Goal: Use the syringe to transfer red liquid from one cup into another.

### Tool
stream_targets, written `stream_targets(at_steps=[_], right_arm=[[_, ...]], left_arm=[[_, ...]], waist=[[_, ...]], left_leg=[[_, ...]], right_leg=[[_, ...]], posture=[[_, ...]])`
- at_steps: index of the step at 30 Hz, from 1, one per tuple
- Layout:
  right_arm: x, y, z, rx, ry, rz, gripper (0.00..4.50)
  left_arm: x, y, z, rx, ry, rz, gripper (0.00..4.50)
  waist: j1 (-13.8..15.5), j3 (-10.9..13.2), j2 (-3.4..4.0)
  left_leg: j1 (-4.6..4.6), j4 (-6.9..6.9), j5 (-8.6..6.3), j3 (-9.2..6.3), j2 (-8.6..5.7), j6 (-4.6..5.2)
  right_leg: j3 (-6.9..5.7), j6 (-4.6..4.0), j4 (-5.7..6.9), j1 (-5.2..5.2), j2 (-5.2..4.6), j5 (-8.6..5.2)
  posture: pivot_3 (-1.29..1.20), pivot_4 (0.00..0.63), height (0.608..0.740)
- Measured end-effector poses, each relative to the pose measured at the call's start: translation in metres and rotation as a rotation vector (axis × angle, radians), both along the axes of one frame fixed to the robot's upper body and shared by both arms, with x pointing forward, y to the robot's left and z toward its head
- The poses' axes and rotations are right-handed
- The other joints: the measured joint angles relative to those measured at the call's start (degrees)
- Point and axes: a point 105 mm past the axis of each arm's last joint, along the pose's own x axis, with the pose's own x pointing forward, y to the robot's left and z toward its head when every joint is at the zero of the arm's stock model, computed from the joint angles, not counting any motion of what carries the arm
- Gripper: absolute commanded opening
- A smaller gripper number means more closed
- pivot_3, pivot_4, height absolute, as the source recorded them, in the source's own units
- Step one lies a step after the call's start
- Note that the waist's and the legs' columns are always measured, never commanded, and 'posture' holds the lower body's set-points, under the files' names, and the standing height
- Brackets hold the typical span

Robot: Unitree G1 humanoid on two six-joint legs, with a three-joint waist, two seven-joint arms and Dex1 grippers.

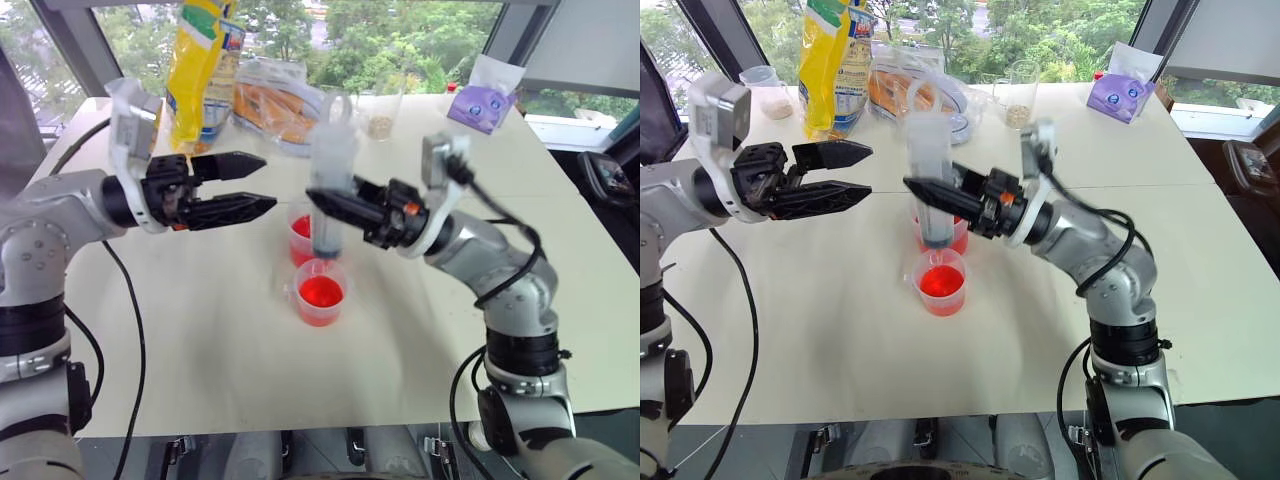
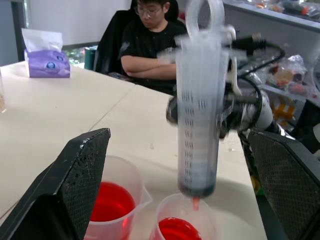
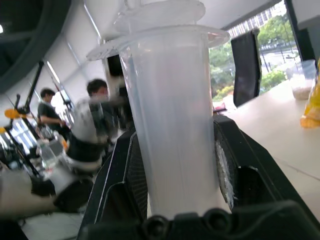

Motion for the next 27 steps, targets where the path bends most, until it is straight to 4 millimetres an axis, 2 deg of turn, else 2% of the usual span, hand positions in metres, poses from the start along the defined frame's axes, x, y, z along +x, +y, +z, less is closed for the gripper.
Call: stream_targets(at_steps=[2,5,8,9,11,16,19,27], right_arm=[[0.001,-0.010,0.022,0.040,0.008,-0.012,1.44],[0.006,-0.021,0.037,0.069,0.054,-0.041,1.44],[0.036,-0.043,0.039,0.017,0.190,-0.207,1.44],[0.051,-0.055,0.034,-0.038,0.266,-0.299,1.44],[0.071,-0.081,0.023,-0.084,0.390,-0.429,1.44],[0.091,-0.107,-0.029,-0.244,0.674,-0.562,1.44],[0.095,-0.124,-0.059,-0.370,0.811,-0.645,1.44],[0.087,-0.143,-0.116,-0.606,1.056,-0.712,1.44]], left_arm=[[0.000,0.000,-0.004,0.001,0.005,0.008,4.49],[-0.001,0.001,-0.008,0.001,0.009,0.019,4.49],[-0.004,0.001,-0.012,0.003,0.006,0.022,4.49],[-0.005,0.001,-0.014,0.005,0.005,0.026,4.49],[-0.007,0.002,-0.018,0.009,0.009,0.031,4.49],[-0.011,-0.001,-0.018,0.026,-0.013,0.029,4.49],[-0.014,0.000,-0.025,0.040,0.003,0.042,4.49],[-0.020,-0.002,-0.033,0.061,0.011,0.053,4.49]], waist=[[-0.01,0.00,0.00],[-0.03,0.00,0.00],[-0.03,0.00,0.00],[0.00,0.00,0.01],[0.15,-0.02,-0.03],[-0.11,-0.01,-0.02],[-0.11,-0.01,-0.01],[0.00,-0.01,-0.01]], left_leg=[[0.00,0.00,0.00,0.00,0.00,0.00],[0.00,-0.01,0.00,0.02,0.00,0.00],[0.00,0.00,0.00,0.07,-0.01,0.01],[0.00,0.00,0.00,0.11,-0.04,0.01],[-0.03,0.00,-0.02,0.09,-0.04,0.04],[-0.07,-0.05,-0.05,0.15,-0.03,0.10],[-0.09,-0.06,-0.06,0.16,-0.02,0.11],[-0.12,-0.05,-0.07,0.16,-0.03,0.12]], right_leg=[[0.00,0.00,0.00,0.00,-0.02,0.00],[0.00,-0.02,-0.01,0.00,-0.06,0.00],[0.01,-0.16,-0.02,-0.01,-0.09,-0.07],[0.03,-0.24,-0.02,-0.01,-0.13,-0.12],[0.03,-0.27,-0.09,0.00,-0.13,-0.14],[0.08,-0.11,-0.10,-0.05,-0.10,-0.05],[0.06,-0.06,-0.10,-0.09,-0.05,-0.03],[0.07,-0.04,-0.12,-0.10,-0.02,-0.02]], posture=[[0.00,0.150,0.740],[0.00,0.150,0.740],[0.00,0.150,0.740],[0.00,0.150,0.740],[0.00,0.150,0.740],[0.00,0.150,0.740],[0.00,0.150,0.740],[0.00,0.150,0.740]])
